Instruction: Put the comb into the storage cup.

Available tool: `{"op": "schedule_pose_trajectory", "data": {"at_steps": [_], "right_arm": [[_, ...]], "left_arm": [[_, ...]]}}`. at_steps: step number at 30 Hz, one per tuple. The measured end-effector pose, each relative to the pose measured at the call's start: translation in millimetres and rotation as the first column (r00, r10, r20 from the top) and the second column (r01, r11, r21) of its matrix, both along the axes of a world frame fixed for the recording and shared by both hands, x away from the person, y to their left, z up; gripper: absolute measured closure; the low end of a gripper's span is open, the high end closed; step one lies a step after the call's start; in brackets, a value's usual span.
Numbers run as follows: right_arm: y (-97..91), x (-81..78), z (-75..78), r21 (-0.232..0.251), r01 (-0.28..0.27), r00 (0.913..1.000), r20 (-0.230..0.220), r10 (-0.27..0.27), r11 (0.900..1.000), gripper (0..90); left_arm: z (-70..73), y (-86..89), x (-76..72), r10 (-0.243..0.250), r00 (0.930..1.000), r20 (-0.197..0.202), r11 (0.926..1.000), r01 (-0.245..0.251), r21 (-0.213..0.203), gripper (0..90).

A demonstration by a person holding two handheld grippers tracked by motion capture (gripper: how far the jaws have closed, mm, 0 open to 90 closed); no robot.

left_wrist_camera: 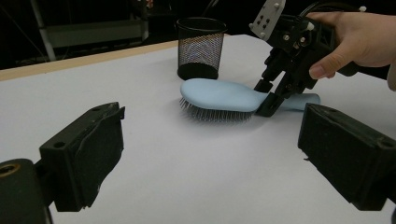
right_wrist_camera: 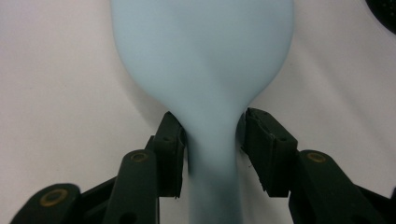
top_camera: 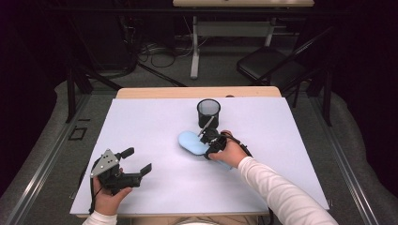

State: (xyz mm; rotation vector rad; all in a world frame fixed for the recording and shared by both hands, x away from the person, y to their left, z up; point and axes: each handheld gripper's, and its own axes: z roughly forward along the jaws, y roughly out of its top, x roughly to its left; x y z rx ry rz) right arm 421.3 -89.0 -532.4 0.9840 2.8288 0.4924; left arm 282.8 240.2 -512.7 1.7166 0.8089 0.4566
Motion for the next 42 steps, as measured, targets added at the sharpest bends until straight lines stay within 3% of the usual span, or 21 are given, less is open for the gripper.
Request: {"op": "schedule_pose_trajectory", "data": {"at_steps": [13,18,42], "right_arm": [[1.4,0.7,-1.3,0.02,-0.001,0.9999,0.011,0.001,0.9998,60.4],[2.2,0.0,-0.1,0.01,-0.013,0.9999,0.005,0.013,0.9999,64.6],[2.9,-2.3,0.4,0.005,-0.031,0.9992,0.025,0.031,0.9995,68.9]], "left_arm": [[-0.4,-0.8,0.3,0.004,1.0,0.0,1.0,-0.004,-0.001,7.1],[-0.3,-0.7,0.2,0.007,1.0,-0.001,1.0,-0.007,0.0,7.1],[-0.3,-0.1,0.0,0.008,1.0,-0.002,1.0,-0.008,0.001,7.1]]}}
